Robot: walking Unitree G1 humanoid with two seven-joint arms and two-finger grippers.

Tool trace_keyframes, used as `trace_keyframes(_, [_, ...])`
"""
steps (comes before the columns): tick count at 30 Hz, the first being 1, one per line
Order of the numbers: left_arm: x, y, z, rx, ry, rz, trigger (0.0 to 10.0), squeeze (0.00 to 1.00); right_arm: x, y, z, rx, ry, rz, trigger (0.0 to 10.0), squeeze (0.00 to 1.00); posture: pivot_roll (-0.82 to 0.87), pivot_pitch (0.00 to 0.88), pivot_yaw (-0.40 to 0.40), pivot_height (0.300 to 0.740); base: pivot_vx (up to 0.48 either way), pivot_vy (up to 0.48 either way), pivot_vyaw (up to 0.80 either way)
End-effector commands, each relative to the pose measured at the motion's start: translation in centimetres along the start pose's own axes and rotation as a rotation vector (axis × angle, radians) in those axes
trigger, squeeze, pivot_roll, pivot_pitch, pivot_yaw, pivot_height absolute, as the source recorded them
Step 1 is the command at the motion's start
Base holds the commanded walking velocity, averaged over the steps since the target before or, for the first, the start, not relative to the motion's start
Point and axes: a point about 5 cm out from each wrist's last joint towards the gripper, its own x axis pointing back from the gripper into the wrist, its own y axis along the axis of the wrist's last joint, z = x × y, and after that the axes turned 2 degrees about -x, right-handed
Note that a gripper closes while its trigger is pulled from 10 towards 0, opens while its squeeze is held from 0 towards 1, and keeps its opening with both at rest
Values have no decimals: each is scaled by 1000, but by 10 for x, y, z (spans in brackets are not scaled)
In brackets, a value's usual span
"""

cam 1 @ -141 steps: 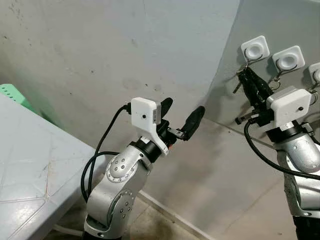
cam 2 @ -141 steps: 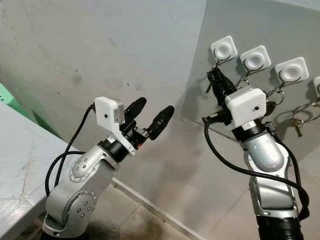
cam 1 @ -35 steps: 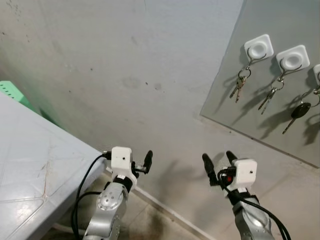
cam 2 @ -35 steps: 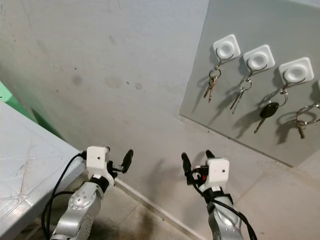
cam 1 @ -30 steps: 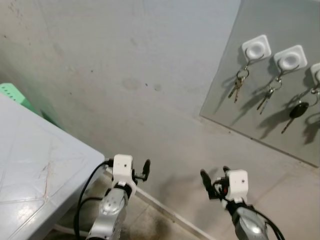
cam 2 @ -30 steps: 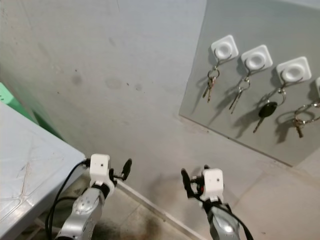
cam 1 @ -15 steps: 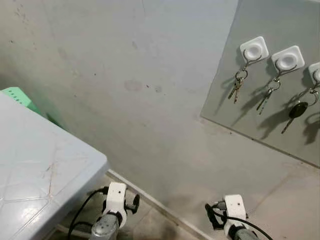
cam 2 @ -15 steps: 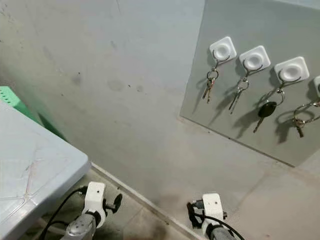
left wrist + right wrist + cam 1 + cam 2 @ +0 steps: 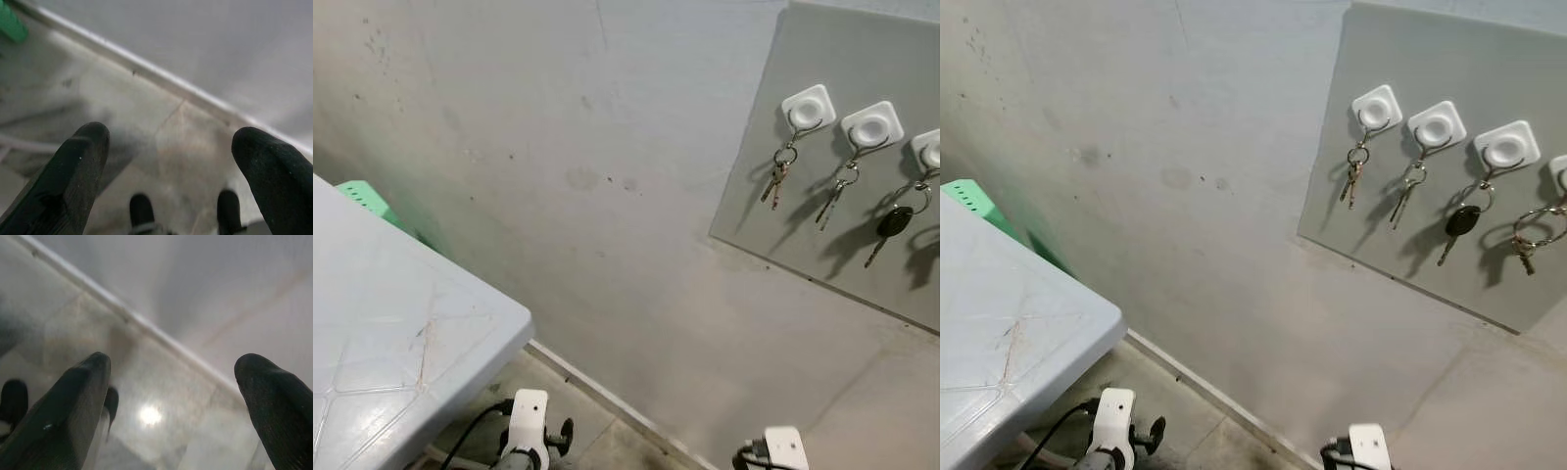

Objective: Hang keys on a hook

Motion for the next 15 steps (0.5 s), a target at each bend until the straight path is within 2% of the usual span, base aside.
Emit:
trace_keyframes(1, [2,-8,2,-3,7,32,10000,0,1,-4,-3,-11,-12,22,10000,1000,1,0,-18,740,0,0,0])
trace_keyframes(2, [4,-11,3,-3,6,42,10000,0,1,-5,-1,-37,-8,28,10000,0,-3,0,-11,740,0,0,0])
trace_keyframes(5, [5,-15,5,-4,10,56,10000,0,1,-4,-1,-25,-21,21,10000,0,-4,0,-9,740,0,0,0])
trace_keyframes(7, [6,-17,6,-6,12,63,10000,0,1,-6,1,-58,-17,27,10000,0,-4,0,-9,740,0,0,0])
trace_keyframes(15, [5,-14,6,7,27,57,10000,0,-1,-5,8,-34,9,38,10000,0,8,0,-31,740,0,0,0])
